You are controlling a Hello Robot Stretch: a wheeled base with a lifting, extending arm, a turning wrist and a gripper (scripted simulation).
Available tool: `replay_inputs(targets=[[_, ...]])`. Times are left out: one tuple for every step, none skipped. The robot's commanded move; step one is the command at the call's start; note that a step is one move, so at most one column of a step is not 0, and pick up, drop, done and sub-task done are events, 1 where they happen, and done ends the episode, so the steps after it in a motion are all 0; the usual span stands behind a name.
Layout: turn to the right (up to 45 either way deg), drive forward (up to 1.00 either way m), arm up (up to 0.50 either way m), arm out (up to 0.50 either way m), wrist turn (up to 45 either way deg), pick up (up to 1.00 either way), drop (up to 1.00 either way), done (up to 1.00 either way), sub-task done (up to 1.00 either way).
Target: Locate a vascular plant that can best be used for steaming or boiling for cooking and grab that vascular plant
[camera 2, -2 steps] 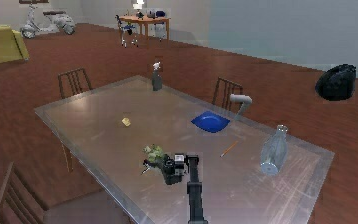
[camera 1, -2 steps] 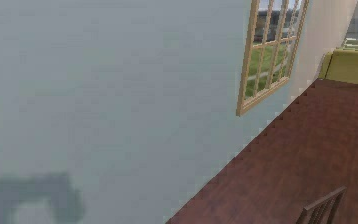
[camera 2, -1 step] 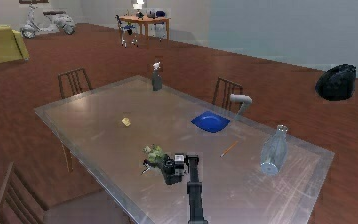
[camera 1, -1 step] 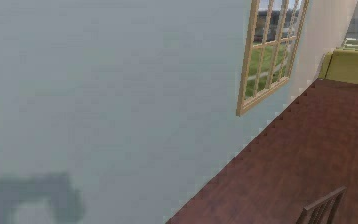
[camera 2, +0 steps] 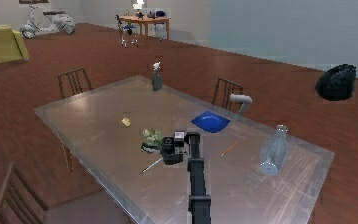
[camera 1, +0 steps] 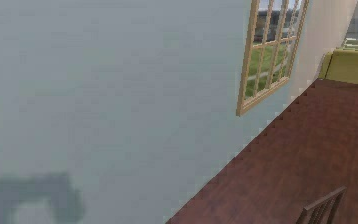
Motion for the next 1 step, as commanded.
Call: replay_inputs(targets=[[0.0, 0.0, 0.0, 0.0, 0.0, 0.0, 0.0, 1.0, 0.0]])
